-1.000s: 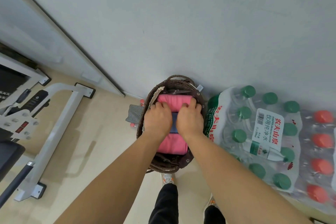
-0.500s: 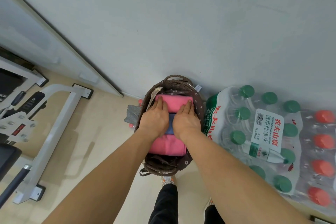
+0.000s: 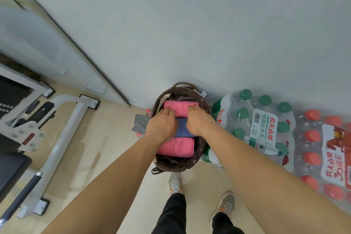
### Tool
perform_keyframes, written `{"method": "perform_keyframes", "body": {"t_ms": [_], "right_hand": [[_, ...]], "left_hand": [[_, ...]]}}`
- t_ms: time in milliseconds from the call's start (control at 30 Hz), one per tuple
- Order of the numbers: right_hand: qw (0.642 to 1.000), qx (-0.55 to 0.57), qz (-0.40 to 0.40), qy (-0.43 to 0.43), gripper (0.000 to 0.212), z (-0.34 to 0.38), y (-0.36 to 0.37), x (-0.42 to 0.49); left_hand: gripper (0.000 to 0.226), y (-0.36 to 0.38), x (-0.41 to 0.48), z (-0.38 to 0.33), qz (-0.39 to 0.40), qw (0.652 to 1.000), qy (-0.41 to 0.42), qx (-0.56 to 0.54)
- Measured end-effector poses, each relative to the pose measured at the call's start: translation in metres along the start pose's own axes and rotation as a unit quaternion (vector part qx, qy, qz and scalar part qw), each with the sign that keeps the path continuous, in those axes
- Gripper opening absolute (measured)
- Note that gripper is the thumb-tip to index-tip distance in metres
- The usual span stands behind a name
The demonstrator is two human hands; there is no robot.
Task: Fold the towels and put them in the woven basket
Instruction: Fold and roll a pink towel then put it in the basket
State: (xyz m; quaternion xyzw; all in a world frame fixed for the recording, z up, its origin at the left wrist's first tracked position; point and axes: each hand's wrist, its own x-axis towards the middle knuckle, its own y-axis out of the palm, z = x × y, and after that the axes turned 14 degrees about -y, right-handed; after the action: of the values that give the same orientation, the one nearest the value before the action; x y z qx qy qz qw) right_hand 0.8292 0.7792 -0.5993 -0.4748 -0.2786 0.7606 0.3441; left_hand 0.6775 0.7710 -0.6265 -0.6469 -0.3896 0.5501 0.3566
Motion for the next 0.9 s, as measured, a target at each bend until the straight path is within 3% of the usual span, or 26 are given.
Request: {"method": "perform_keyframes", "body": {"t_ms": [267,500,633,900], "right_hand": [[0.997,-0.059,-0.028,-0.029,0.033,0.017,-0.055,-0.061],[0.99,-0.108,-0.034,-0.089,0.032,0.037,-0.068,-0.115],[0.978,-0.145,-0.016,-0.148,0.038,0.056,-0.056,-0.148],[0.937,-0.209,0.011,-0.28,0.041,0.123,-0.006,-0.217]], "left_hand": [[0.03,-0.058,-0.058,-0.003,0.034,0.996,-0.083,0.005],[0.029,-0.07,-0.131,-0.006,0.002,0.989,-0.145,0.029],[0.026,-0.056,-0.181,-0.006,-0.016,0.976,-0.209,-0.058],[0.046,-0.017,-0.321,0.012,-0.021,0.931,-0.339,-0.135]]}}
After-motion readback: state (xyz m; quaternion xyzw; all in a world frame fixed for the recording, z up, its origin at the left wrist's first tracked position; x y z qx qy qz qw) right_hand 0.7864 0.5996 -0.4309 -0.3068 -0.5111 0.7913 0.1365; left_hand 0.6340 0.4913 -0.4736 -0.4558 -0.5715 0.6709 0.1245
